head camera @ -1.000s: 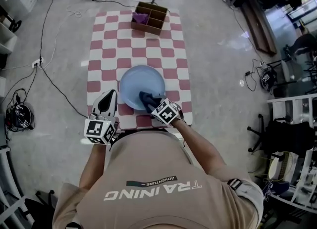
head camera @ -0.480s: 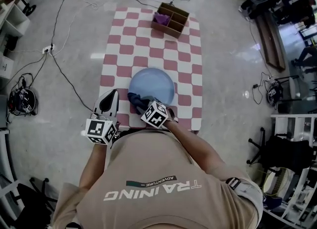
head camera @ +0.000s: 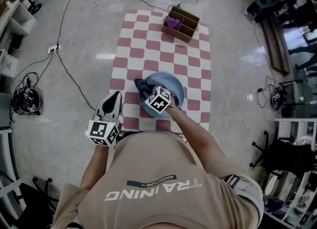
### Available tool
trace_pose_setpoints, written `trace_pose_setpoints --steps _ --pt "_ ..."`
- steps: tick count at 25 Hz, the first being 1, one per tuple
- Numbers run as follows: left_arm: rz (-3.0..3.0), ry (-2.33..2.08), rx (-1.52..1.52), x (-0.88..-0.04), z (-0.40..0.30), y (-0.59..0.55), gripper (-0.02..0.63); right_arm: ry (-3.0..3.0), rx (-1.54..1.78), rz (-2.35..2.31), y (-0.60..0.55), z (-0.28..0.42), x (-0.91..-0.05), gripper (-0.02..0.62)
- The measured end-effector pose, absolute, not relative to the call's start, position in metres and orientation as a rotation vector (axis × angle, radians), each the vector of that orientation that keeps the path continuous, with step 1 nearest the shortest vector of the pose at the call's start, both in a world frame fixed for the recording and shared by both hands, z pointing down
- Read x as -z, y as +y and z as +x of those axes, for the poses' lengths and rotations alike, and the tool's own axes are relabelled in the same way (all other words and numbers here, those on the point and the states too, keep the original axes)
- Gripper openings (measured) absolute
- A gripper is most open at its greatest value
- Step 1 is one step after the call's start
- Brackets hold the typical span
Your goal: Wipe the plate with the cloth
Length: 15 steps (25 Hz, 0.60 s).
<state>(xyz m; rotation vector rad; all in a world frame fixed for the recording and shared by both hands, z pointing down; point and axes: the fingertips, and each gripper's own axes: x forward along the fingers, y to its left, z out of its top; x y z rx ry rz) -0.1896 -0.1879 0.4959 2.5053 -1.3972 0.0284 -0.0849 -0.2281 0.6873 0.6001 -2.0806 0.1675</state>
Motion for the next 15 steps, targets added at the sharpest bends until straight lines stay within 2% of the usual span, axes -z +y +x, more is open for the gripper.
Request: trace_pose_setpoints --steps 6,15 --pt "2.556 -1.32 -0.027 -0.493 -0.178 -0.203 0.012 -2.137 -0.212 0.738 -0.243 -0.059 -0.655 0.112" --pt "2.659 -1.151 -0.041 -0.488 -0.12 -0.211 0.012 -2.292 -0.176 0.986 -0.231 0.003 -0.581 0.112"
